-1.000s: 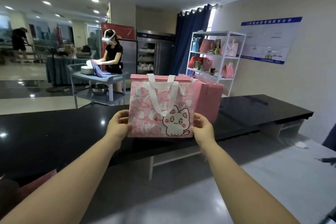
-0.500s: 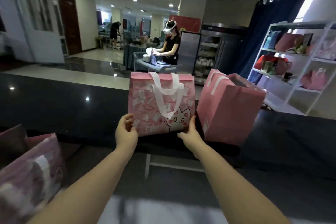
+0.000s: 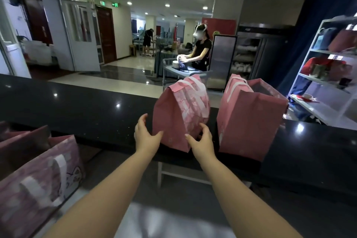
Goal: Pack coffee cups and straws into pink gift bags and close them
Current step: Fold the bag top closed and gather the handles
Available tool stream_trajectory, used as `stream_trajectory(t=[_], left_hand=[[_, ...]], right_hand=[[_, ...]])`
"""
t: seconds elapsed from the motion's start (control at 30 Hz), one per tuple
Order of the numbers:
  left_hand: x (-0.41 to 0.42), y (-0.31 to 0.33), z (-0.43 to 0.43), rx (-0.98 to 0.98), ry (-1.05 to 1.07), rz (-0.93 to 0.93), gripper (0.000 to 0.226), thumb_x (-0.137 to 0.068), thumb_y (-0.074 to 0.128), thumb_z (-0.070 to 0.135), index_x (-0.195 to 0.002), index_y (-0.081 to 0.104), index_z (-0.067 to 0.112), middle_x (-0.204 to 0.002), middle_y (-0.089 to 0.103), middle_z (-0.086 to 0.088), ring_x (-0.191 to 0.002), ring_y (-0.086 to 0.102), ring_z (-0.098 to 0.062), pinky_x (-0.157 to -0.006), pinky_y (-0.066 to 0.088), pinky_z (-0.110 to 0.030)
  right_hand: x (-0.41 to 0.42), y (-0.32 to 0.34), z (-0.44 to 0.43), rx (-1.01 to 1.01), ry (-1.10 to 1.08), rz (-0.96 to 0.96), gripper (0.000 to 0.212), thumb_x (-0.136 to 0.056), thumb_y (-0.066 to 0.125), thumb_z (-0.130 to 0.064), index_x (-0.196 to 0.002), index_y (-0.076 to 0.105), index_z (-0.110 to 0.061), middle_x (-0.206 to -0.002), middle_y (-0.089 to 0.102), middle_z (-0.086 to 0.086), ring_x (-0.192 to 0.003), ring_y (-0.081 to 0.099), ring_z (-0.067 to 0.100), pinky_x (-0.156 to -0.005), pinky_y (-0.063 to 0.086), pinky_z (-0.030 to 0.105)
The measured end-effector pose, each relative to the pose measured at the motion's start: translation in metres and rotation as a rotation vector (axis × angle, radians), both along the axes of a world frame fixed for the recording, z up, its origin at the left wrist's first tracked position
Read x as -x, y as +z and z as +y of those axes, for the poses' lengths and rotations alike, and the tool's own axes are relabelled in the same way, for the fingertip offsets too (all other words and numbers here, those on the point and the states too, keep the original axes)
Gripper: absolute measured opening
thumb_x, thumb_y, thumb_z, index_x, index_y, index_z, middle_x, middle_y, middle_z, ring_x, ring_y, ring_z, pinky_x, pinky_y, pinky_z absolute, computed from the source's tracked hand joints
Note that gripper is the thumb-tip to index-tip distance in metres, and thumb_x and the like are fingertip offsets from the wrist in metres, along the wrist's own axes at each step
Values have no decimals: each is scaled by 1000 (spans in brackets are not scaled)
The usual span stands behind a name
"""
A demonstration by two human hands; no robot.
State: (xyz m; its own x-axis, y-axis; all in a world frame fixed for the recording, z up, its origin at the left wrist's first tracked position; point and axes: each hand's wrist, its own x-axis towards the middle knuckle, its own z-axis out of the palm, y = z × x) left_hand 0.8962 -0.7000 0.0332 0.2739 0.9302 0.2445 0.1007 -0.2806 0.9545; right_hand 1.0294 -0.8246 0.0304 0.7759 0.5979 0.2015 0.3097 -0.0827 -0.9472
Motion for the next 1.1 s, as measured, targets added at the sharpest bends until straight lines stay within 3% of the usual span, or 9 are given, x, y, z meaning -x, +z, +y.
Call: stream_trajectory(t=[0.07,0.17,0.37,0.53,0.67,0.8,1.0,1.1], left_hand=[[-6,2,7,142,-142,-8,50,-81,74,10,-122,52,26,-118,58,4,-107,56,-15,-80,47,-25],[-16,-3,9,85,-194,33,26,-85,69,11,-99,60,30,-98,66,5,-94,64,-16,-66,50,-22],[-37,-6,3,49,-222,54,18,-80,73,22,-88,62,34,-87,67,6,-83,65,-12,-67,55,-28],[-50,12,7,-97,-242,15,27,-76,76,23,-89,60,41,-87,65,14,-78,62,3,-61,51,-17],[-58,14,10,-102,-205,118,25,-79,68,11,-81,59,35,-80,66,12,-75,64,-5,-63,53,-28],[-61,4,11,-158,-221,156,24,-80,62,7,-78,59,30,-75,65,11,-72,63,-7,-65,54,-31],[-49,-26,13,-123,-272,234,33,-79,68,7,-81,59,38,-81,66,13,-74,63,-3,-63,52,-25],[-47,-30,11,-103,-259,243,33,-79,68,3,-78,60,35,-79,66,13,-74,64,-3,-62,50,-21]], right_hand=[[2,1,3,4,-10,-44,50,-92,60,-20,-139,42,-23,-140,38,-1,-119,44,11,-96,36,26],[-1,-1,0,-7,-105,-94,42,-93,51,-9,-134,46,-19,-135,45,3,-117,51,16,-99,42,31],[-20,-6,-10,94,-221,-150,30,-91,62,-25,-119,52,-20,-118,53,-2,-94,52,13,-77,42,29],[-30,15,1,-5,-273,-218,28,-85,66,-21,-110,53,-19,-108,52,-5,-94,56,15,-78,44,29],[-32,20,6,105,-293,-307,19,-84,61,-11,-97,51,-21,-99,55,-4,-83,55,20,-70,40,29],[-31,7,2,98,-317,-344,28,-83,48,5,-93,54,-21,-95,57,-3,-82,55,19,-70,39,26],[-25,-20,-9,166,-295,-316,20,-87,60,-7,-97,53,-22,-101,55,-6,-88,56,17,-73,47,31],[-23,-24,-11,187,-322,-338,19,-87,58,-6,-96,53,-21,-97,54,-8,-88,57,18,-71,46,31]])
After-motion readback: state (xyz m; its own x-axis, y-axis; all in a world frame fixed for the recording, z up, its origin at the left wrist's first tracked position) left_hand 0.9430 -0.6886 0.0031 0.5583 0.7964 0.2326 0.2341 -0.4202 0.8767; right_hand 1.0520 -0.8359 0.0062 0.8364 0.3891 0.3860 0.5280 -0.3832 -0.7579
